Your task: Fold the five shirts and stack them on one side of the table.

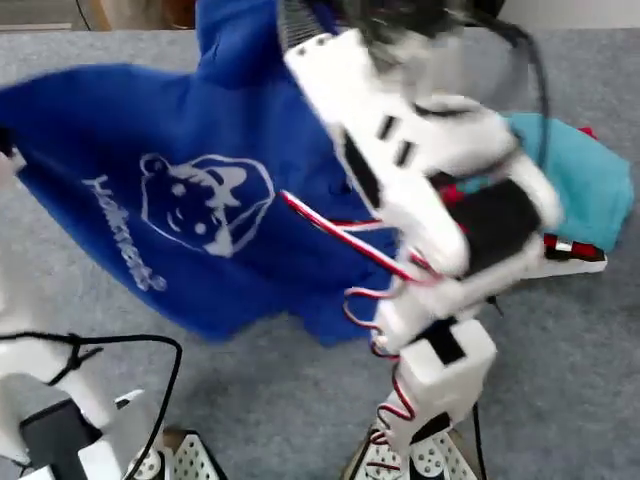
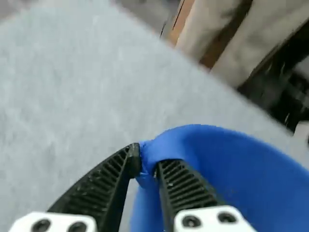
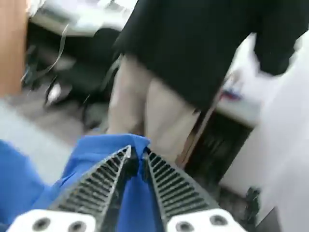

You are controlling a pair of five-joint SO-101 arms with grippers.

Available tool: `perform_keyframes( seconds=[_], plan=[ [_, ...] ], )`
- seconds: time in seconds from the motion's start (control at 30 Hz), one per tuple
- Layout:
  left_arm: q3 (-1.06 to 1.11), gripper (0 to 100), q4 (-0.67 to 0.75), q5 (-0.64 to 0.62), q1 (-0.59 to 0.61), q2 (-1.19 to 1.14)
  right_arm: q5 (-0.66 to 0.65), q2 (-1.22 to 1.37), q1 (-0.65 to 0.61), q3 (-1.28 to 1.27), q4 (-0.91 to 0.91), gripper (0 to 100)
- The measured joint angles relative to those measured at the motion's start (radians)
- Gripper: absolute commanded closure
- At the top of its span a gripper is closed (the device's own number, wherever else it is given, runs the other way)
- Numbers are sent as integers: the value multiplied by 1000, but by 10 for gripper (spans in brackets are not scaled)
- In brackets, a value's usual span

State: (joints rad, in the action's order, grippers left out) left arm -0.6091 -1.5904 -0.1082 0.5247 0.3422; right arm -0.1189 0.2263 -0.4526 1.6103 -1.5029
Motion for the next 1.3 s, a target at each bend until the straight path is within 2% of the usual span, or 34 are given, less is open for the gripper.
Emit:
perform_keyframes(
  seconds=[0.4, 0.53, 0.63, 0.77, 0.9, 1.03, 1.17, 1.3],
  plan=[
    [-517, 947, 15, 8, 0, 20, 0, -261, 186, 18, 187, 997],
    [-654, 948, -52, 75, 0, 37, -5, -344, 196, 26, 196, 997],
    [-755, 965, -140, 183, 0, 37, -41, -382, 196, 40, 207, 997],
    [-819, 981, -158, 253, 20, 69, -58, -422, 196, 38, 236, 997],
    [-707, 981, -160, 302, 124, 170, -58, -439, 196, 38, 242, 997],
    [-460, 981, -160, 333, 133, 324, -61, -439, 196, 38, 242, 997],
    [-126, 981, -160, 333, 71, 519, -61, -439, 195, -41, 242, 997],
    [227, 981, -140, 333, -18, 671, -61, -391, 195, -242, 249, 997]
  ],
)
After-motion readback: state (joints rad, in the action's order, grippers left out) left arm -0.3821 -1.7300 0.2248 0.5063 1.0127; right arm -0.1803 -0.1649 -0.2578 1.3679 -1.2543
